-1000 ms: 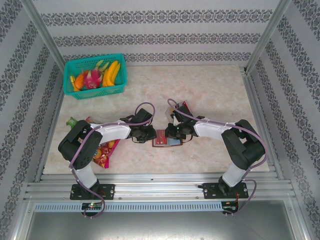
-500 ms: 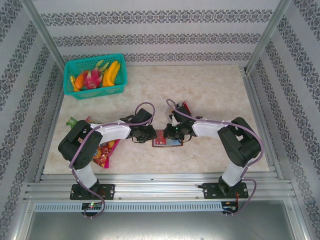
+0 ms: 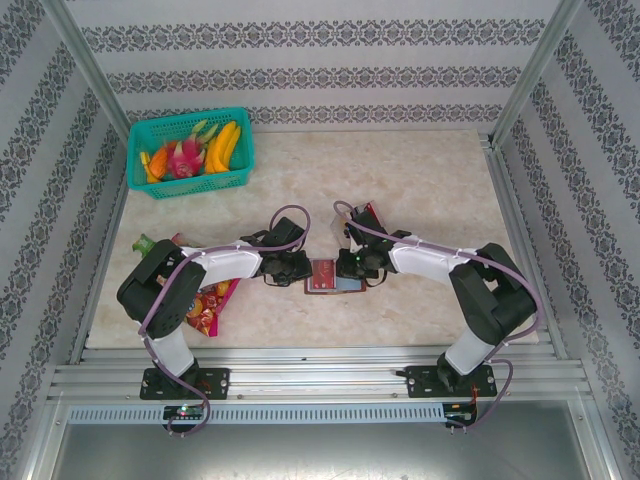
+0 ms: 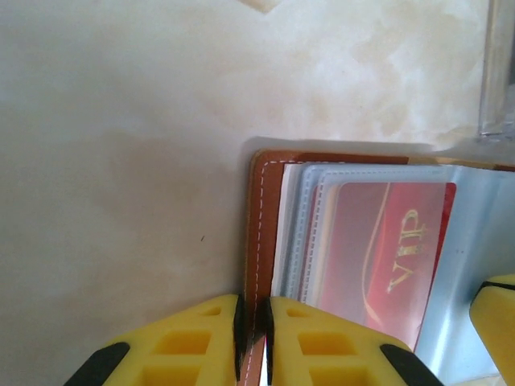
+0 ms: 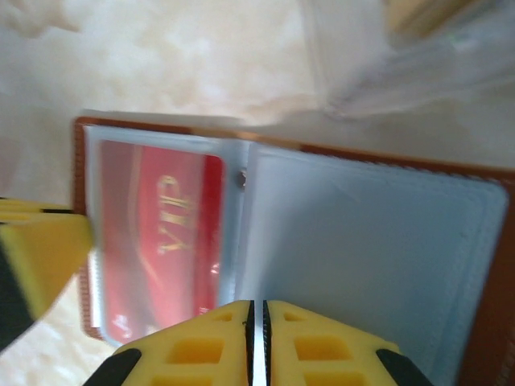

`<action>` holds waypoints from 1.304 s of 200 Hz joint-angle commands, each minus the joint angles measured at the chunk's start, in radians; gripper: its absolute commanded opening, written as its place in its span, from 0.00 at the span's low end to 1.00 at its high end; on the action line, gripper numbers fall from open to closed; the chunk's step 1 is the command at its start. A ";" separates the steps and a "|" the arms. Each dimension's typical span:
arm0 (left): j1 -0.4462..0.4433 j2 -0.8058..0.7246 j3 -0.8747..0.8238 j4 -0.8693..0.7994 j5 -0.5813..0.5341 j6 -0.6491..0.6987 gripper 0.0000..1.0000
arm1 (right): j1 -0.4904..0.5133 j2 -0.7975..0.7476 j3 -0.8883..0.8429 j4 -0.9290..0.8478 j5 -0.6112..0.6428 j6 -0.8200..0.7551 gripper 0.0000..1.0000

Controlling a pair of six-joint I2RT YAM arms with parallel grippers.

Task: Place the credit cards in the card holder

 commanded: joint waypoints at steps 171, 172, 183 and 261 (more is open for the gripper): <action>0.020 -0.021 0.221 -0.100 -0.051 0.011 0.41 | -0.172 -0.066 0.311 -0.277 0.264 -0.396 0.31; 0.021 -0.020 0.225 -0.098 -0.051 0.009 0.41 | -0.172 -0.064 0.316 -0.279 0.264 -0.398 0.31; 0.031 0.014 0.262 -0.085 -0.043 -0.003 0.43 | -0.171 -0.031 0.353 -0.297 0.287 -0.421 0.32; 0.078 0.236 0.451 0.017 0.043 -0.105 0.54 | -0.155 0.132 0.490 -0.343 0.375 -0.516 0.33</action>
